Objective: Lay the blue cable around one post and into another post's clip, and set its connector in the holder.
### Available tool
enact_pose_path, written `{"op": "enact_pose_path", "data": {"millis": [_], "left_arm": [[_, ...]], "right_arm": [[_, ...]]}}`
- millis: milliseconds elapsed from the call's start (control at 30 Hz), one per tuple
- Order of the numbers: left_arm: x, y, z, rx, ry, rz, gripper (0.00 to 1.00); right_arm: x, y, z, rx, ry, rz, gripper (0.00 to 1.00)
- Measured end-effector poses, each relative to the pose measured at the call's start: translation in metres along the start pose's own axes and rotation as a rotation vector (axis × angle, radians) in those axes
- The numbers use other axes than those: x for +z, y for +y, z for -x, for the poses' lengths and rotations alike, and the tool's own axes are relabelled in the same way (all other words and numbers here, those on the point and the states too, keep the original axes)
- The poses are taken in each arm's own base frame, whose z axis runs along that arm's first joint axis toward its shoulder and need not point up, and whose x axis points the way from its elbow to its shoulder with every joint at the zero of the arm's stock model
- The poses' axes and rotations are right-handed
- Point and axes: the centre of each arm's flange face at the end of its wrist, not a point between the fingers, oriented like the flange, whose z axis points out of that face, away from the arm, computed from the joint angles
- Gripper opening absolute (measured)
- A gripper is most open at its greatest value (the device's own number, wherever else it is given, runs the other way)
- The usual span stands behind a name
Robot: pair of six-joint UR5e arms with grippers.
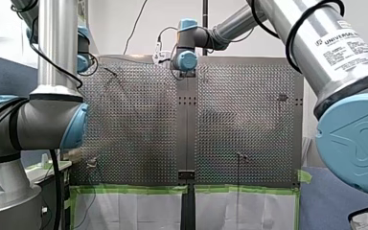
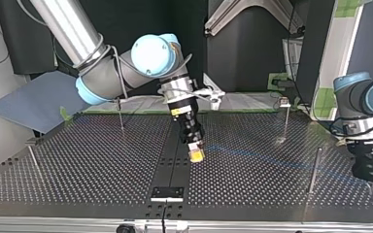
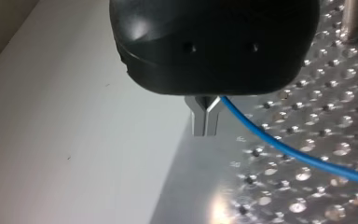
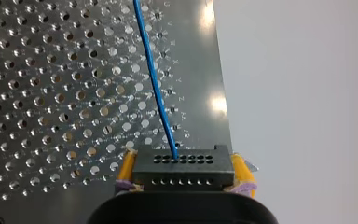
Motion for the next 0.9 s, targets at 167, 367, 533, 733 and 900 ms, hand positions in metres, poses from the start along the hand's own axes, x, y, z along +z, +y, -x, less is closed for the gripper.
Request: {"op": "enact_pose_path", "data": {"millis": [167, 367, 533, 733, 900], "left_arm": [[0.002, 0.001, -0.018, 0.000, 0.048, -0.035, 0.00], [0.004, 0.007, -0.036, -0.005, 0.086, -0.045, 0.00], [0.005, 0.013, -0.056, -0.013, 0.125, -0.043, 0.00], [0.005, 0.017, -0.064, -0.025, 0.138, -0.033, 0.00], [0.002, 0.019, -0.078, -0.034, 0.172, -0.024, 0.00]], "right_arm": [[0.003, 0.009, 0.002, -0.003, -0.002, 0.013, 0.00], [0.007, 0.021, 0.017, -0.008, -0.025, 0.031, 0.00], [0.009, 0.029, 0.035, -0.013, -0.057, 0.044, 0.00], [0.010, 0.038, 0.042, -0.017, -0.080, 0.060, 0.00], [0.009, 0.044, 0.046, -0.021, -0.097, 0.076, 0.00]]}}
